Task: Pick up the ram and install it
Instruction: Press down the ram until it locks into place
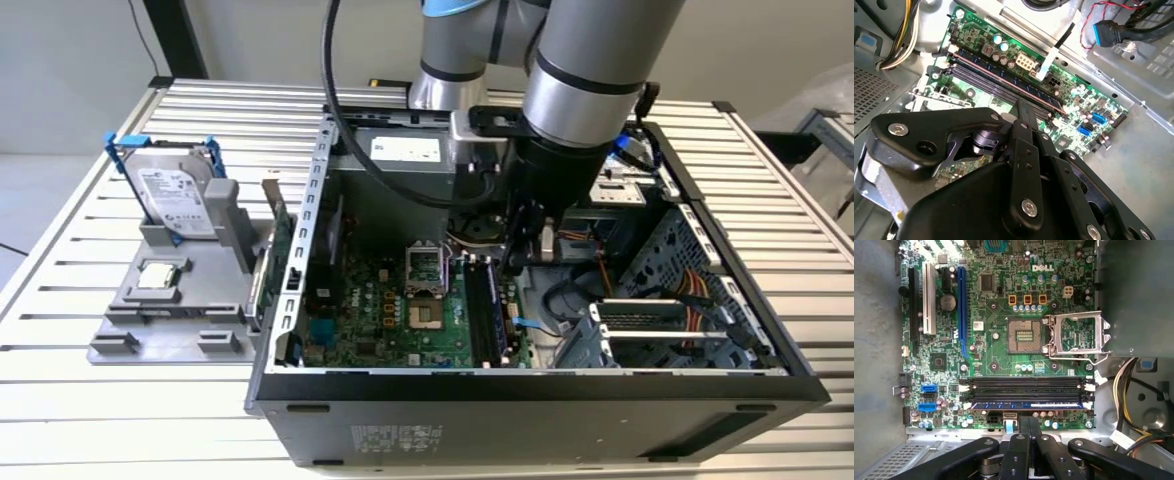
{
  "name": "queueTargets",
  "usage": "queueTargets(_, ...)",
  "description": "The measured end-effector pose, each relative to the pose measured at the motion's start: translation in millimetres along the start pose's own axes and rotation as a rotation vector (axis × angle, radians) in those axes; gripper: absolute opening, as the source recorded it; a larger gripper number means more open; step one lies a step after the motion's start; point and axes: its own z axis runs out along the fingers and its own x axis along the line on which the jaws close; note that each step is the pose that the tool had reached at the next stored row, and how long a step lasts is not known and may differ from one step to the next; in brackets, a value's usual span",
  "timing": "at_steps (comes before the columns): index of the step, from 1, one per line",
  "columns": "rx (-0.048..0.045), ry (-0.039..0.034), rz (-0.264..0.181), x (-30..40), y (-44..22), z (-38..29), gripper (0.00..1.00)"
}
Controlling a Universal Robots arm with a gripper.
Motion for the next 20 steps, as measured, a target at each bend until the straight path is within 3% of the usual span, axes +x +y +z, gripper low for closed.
queueTargets(6,0.0001,0.0001,0.000,0.4,0.3,-9.4,0.00)
queueTargets(14,0.0000,0.0003,0.000,0.6,0.5,-15.9,0.00)
queueTargets(20,0.0000,0.0005,0.000,1.0,0.8,-24.7,0.00)
